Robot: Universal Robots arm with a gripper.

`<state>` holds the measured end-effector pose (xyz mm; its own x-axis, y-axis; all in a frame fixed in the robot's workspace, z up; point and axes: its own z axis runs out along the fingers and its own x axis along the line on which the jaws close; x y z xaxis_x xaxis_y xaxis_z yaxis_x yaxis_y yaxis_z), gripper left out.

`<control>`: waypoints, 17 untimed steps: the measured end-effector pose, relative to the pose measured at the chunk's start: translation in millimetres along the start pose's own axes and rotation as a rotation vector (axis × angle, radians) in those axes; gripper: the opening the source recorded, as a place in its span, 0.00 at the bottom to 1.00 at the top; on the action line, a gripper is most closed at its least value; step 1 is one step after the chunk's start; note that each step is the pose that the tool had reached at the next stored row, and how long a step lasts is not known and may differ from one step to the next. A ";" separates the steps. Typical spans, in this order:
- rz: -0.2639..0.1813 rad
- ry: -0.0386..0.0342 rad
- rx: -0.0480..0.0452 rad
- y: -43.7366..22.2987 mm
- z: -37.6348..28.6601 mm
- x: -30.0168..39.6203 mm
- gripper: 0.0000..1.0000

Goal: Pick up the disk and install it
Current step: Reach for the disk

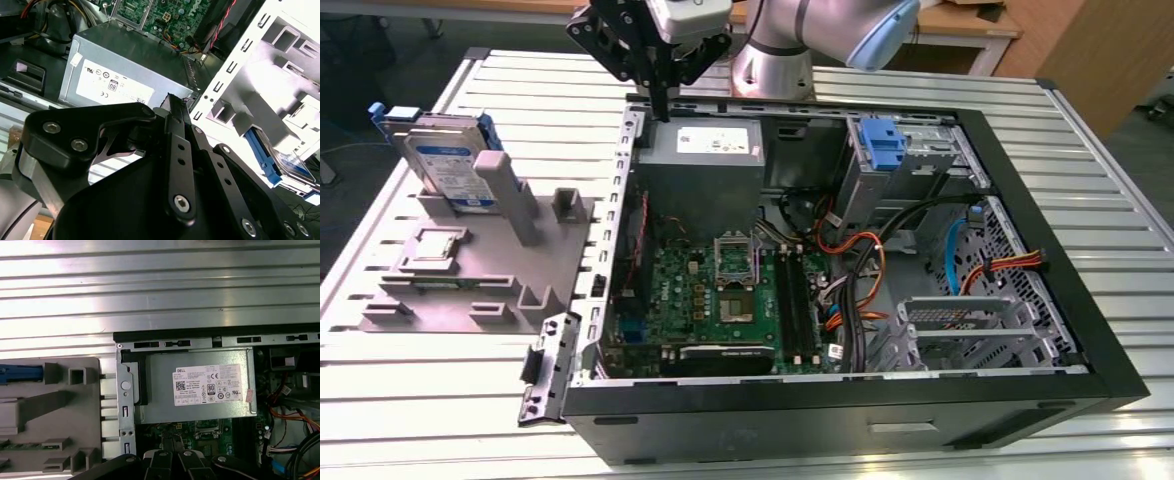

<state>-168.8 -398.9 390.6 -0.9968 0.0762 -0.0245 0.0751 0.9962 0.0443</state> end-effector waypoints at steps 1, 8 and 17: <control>0.000 0.0000 -0.0001 0.0 0.0 0.4 0.10; 0.000 0.0000 0.0000 -0.2 0.1 2.5 0.10; 0.000 0.0000 0.0000 -0.5 0.2 5.6 0.10</control>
<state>-174.4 -398.9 390.2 -0.9968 0.0762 -0.0244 0.0751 0.9962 0.0444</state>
